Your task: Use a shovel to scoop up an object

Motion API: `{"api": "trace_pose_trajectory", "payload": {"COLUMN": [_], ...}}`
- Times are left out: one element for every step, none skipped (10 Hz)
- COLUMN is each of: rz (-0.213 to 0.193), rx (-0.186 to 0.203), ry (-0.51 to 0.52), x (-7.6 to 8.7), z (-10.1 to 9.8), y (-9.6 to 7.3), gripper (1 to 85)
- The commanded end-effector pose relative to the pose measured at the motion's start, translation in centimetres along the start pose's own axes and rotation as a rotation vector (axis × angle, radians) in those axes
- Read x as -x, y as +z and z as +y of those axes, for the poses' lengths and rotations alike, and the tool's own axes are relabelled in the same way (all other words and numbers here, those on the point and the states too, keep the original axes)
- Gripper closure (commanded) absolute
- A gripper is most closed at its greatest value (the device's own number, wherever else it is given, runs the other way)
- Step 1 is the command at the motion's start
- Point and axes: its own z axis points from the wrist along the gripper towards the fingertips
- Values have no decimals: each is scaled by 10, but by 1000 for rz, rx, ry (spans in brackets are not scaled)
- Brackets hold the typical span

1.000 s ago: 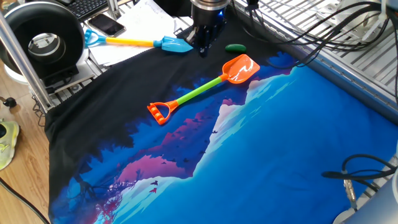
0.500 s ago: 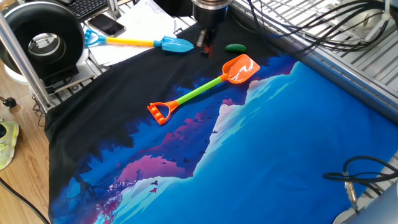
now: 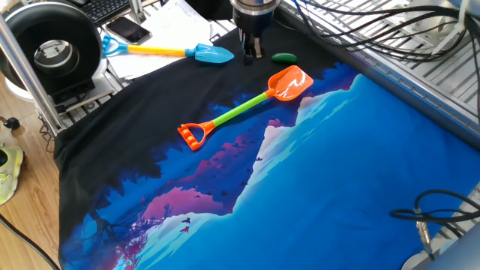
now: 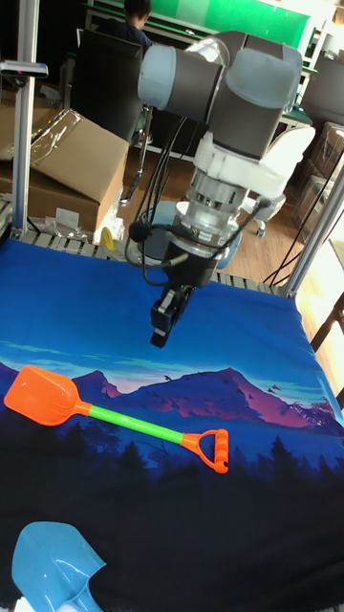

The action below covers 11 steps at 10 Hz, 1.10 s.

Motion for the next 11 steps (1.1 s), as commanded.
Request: {"api": "trace_pose_trajectory", "payload": {"rz": [-19, -27, -39, -59, -66, -89, -93, -101, -111, -109, -100], "rx": [-4, -2, 7, 21, 28, 45, 42, 40, 48, 47, 50], "ry": [-207, -232, -245, -245, -243, -241, -232, -214, -205, -214, -234], "x": [7, 10, 14, 19, 22, 28, 30, 32, 36, 37, 37], "z": [-2, 0, 4, 9, 12, 18, 17, 17, 18, 16, 16], "y": [26, 37, 47, 54, 58, 58, 57, 56, 55, 53, 53], "gripper": [423, 403, 347, 273, 183, 20, 7, 7, 7, 7, 7]}}
